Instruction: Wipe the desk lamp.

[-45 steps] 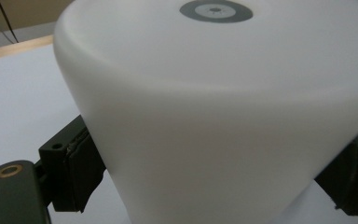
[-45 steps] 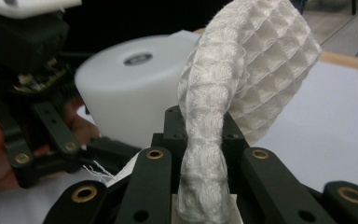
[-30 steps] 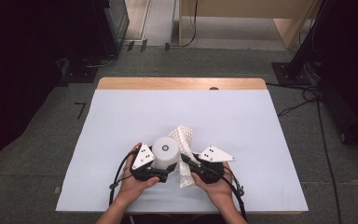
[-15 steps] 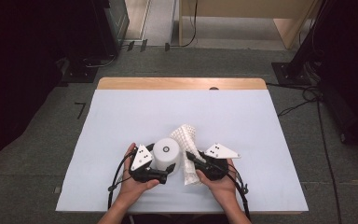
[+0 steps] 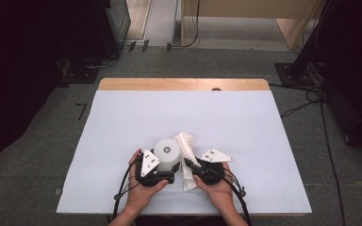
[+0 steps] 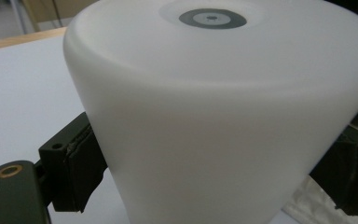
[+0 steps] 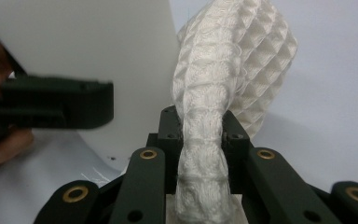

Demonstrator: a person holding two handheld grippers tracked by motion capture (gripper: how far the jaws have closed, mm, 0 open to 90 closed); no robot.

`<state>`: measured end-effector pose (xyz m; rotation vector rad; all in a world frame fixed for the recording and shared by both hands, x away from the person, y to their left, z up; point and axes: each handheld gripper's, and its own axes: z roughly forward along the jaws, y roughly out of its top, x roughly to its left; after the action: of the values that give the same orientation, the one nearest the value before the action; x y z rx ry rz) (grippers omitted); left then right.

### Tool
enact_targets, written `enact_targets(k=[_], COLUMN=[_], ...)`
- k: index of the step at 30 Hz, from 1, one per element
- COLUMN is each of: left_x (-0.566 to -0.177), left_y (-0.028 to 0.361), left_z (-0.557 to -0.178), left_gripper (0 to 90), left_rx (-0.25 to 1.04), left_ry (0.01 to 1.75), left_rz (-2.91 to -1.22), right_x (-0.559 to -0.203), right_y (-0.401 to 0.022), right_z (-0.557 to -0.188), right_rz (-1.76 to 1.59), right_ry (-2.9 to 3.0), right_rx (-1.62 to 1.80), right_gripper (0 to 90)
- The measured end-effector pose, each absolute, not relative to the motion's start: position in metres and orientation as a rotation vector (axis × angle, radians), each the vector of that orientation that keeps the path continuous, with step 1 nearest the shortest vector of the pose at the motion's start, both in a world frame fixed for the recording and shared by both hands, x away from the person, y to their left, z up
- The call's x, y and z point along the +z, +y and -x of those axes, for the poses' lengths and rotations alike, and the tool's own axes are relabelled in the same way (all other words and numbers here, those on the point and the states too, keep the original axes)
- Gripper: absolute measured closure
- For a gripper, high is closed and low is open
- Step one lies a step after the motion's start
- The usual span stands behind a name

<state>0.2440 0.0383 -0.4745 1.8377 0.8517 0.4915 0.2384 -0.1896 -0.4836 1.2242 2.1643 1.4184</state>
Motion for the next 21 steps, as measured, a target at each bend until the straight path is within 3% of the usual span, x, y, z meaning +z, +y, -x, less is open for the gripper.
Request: enact_targets(k=[6, 17, 21], left_x=[-0.456, -0.467, -0.461], left_y=[0.057, 0.039, 0.045], left_z=[-0.252, -0.247, -0.248], left_gripper=[8.7, 8.7, 8.7], left_rx=[0.447, 0.451, 0.430], left_ry=[0.796, 0.733, 0.722], left_rz=[-1.794, -1.911, -1.869], right_x=[-0.476, -0.434, -0.442], right_y=[-0.181, -0.190, -0.188], right_z=[-0.232, -0.220, -0.223], right_rz=[-1.189, -1.122, -1.129], right_ry=[2.163, 2.034, 2.062], right_rx=[1.454, 1.568, 1.541], right_gripper=[76.9, 77.3, 77.4])
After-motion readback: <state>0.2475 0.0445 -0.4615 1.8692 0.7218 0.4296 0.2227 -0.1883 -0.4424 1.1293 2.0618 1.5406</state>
